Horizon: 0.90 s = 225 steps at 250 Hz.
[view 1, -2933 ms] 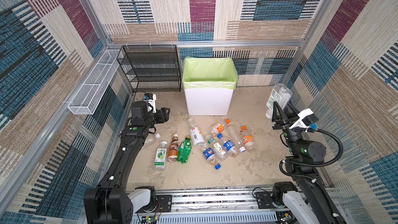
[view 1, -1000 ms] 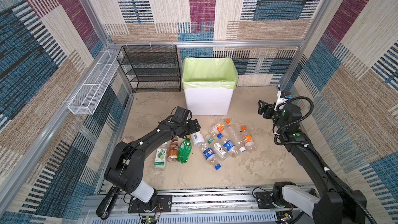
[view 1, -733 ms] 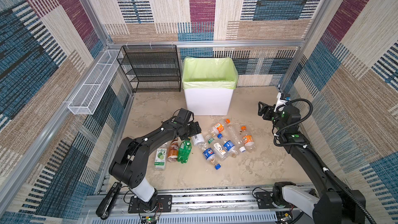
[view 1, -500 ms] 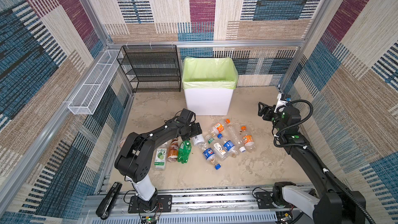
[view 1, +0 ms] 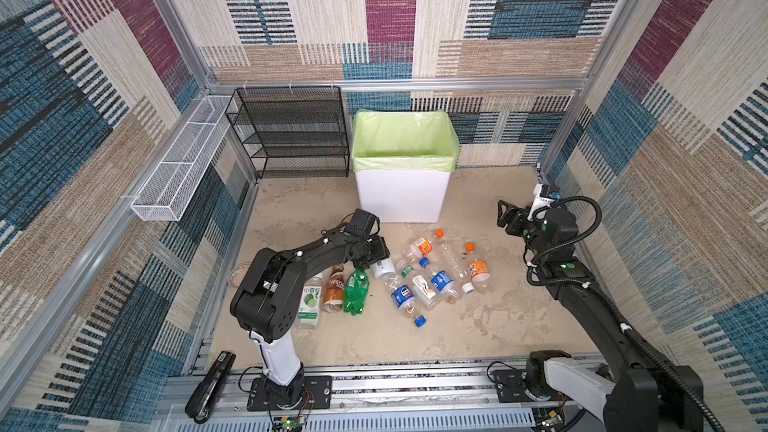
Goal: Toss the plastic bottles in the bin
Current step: 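Grasp the white-capped clear bottle with the left gripper while the right arm withdraws, then lift the white-capped bottle with the left gripper over the bin and release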
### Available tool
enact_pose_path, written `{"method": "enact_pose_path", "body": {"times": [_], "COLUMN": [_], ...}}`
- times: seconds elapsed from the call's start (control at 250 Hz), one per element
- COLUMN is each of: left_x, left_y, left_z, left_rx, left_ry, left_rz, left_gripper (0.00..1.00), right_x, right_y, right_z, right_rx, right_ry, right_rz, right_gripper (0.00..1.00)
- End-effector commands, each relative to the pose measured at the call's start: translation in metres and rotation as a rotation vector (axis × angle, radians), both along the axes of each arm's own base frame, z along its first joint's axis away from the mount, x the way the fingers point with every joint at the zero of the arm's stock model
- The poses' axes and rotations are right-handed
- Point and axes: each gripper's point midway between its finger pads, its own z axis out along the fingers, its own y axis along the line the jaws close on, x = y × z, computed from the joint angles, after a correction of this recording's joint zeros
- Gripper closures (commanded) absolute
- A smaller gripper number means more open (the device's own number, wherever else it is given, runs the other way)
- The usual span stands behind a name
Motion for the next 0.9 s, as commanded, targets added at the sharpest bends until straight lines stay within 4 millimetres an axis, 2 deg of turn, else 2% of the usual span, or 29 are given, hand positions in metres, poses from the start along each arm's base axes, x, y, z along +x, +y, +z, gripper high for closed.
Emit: {"method": "enact_pose_path", "body": {"times": [0.0, 0.136, 0.324, 0.656, 0.896], "left_x": [0.007, 0.006, 0.001, -0.012, -0.026], "left_y": [-0.007, -0.01, -0.011, 0.007, 0.027], "left_z": [0.016, 0.026, 0.049, 0.105, 0.162], "left_rx": [-0.02, -0.042, -0.05, -0.061, -0.071], "left_ry": [-0.057, -0.089, -0.171, -0.442, -0.728], "left_rz": [-0.033, -0.044, -0.094, -0.099, -0.078], "left_gripper": [0.4, 0.42, 0.43, 0.44, 0.44], "right_x": [0.004, 0.01, 0.007, 0.014, 0.018], "right_y": [0.001, 0.001, 0.0, 0.006, 0.006], "right_z": [-0.001, -0.014, -0.03, -0.057, -0.06], "right_rx": [0.016, -0.003, 0.0, 0.029, 0.005], "right_ry": [-0.022, 0.033, 0.059, 0.106, 0.103], "right_rz": [0.002, 0.008, 0.0, 0.031, 0.036], "right_gripper": [0.13, 0.14, 0.14, 0.15, 0.15]}}
